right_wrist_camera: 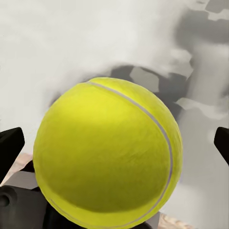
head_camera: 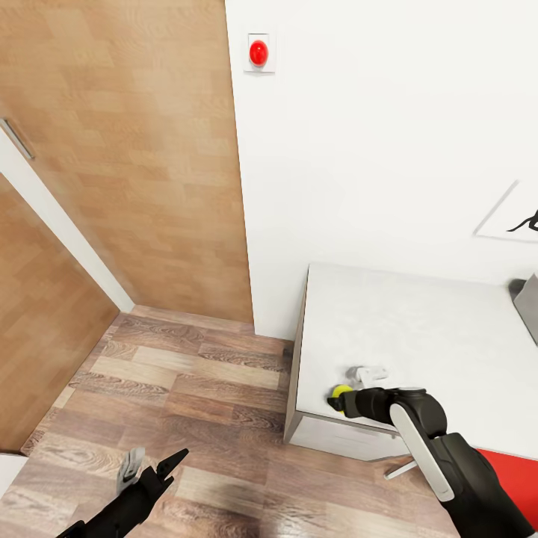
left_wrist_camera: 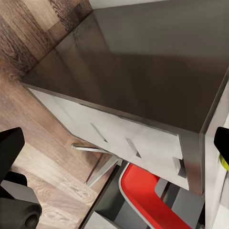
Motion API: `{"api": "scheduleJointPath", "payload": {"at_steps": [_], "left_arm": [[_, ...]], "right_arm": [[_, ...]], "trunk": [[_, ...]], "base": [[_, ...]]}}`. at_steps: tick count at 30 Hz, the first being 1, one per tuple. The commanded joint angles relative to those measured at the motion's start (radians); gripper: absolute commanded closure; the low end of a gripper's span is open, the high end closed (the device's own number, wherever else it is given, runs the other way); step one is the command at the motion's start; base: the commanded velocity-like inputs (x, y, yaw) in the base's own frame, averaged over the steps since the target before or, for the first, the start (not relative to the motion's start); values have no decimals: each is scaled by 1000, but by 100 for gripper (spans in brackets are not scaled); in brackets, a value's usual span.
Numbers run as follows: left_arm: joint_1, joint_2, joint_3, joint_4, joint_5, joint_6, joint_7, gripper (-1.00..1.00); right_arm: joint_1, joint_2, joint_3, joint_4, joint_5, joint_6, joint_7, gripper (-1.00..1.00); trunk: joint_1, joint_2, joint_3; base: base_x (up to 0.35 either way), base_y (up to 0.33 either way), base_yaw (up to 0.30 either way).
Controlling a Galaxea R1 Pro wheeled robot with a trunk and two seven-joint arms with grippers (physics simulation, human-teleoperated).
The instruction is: Put all the toys in the child's room - the three board games (two on the bed and one on the table), the two jigsaw puzzles on the table, and the tennis ball on the table - inside the toy box on the table in the child's room.
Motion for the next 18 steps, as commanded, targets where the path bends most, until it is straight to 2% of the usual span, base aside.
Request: {"api": "scheduleJointPath", "payload": {"at_steps": [1,18], "left_arm": [[0,1,-1,-1,7,4,1,-100],[0,0,-1,-1,8,4,-1,-100]], "right_arm": [[-1,-1,2,-1,-5,3,-6,100],[0,-7,-6,-1,-5,3,-6,100]], "trunk": [[1,-2,-1],[1,-2,-1]], "base": [[0,0,0],[0,0,0]]}}
